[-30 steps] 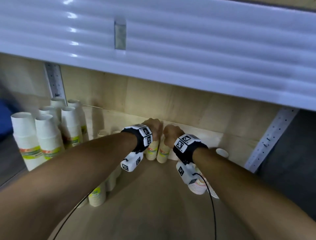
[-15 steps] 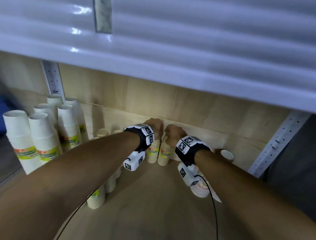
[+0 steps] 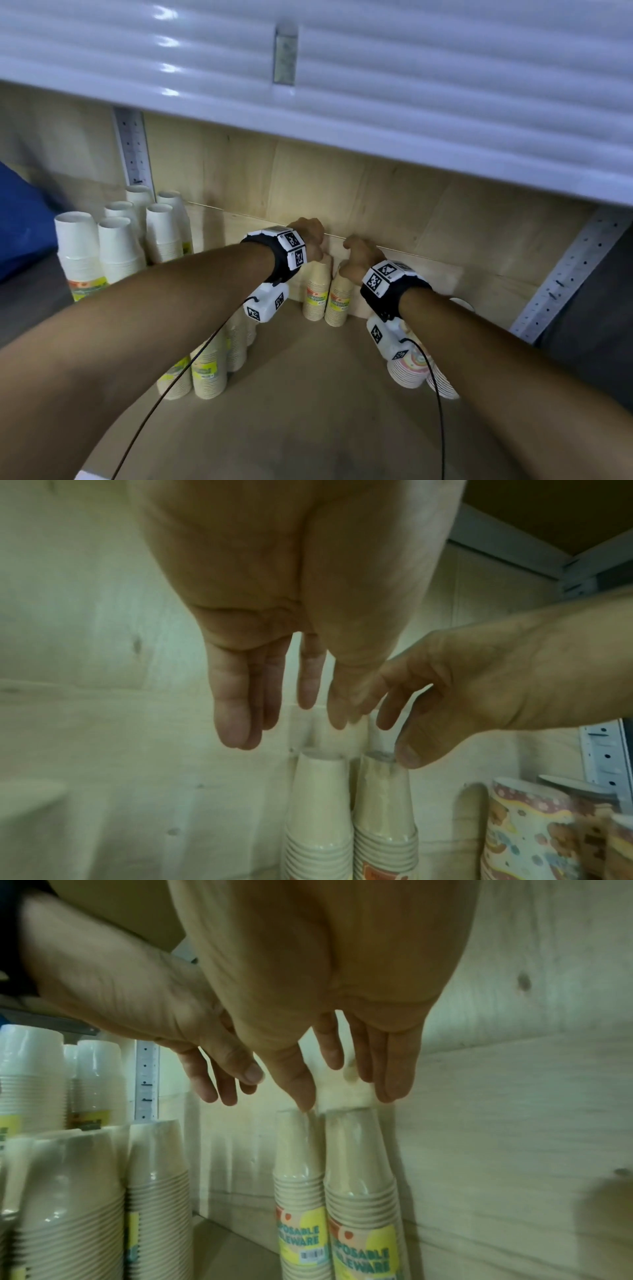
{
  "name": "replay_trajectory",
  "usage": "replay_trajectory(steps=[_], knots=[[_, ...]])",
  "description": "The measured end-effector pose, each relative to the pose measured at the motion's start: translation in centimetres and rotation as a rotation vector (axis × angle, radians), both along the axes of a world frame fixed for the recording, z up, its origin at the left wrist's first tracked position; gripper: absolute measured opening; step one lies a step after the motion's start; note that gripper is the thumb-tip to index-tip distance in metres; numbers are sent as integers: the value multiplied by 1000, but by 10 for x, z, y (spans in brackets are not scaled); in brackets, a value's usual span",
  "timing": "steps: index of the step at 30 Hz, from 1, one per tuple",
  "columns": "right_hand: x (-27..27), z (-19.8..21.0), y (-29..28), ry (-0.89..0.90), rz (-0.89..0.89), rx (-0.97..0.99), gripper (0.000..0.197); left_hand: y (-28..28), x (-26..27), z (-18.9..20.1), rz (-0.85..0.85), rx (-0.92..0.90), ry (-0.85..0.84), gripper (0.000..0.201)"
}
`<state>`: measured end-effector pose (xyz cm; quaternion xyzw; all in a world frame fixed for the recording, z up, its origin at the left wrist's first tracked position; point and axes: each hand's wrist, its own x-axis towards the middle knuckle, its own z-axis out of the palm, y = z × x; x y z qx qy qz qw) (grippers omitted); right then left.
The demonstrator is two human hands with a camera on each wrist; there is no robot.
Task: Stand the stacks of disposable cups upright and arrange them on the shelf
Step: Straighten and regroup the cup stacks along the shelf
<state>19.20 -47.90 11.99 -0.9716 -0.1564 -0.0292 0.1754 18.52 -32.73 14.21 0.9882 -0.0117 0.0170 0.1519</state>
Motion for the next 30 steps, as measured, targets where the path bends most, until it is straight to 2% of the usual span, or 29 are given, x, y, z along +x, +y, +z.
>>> replay_trajectory(steps=[8,12,14,17,19,21,23,30], knots=[[-37,27,42,-19,127,-43,40,33,-61,47,2,170,97,37],[-67,38,79,-8,245,-78,34,68,-88,58,114,82,166,23],[-83,39,97,15,307,-79,29,88,-99,54,153,122,211,12],[-106,36,120,40,382,-120,25,107,-120,43,182,207,251,29],[-118,32,132,59,424,-136,25,115,-131,36,167,276,342,24],[-128,28,140,81,449,-136,28,120,-143,34,171,252,402,20],[-136,24,145,110,462,-150,30,126,-153,31,149,251,408,29],[-148,8,157,117,462,-122,26,134,-176,11,112,283,365,36]])
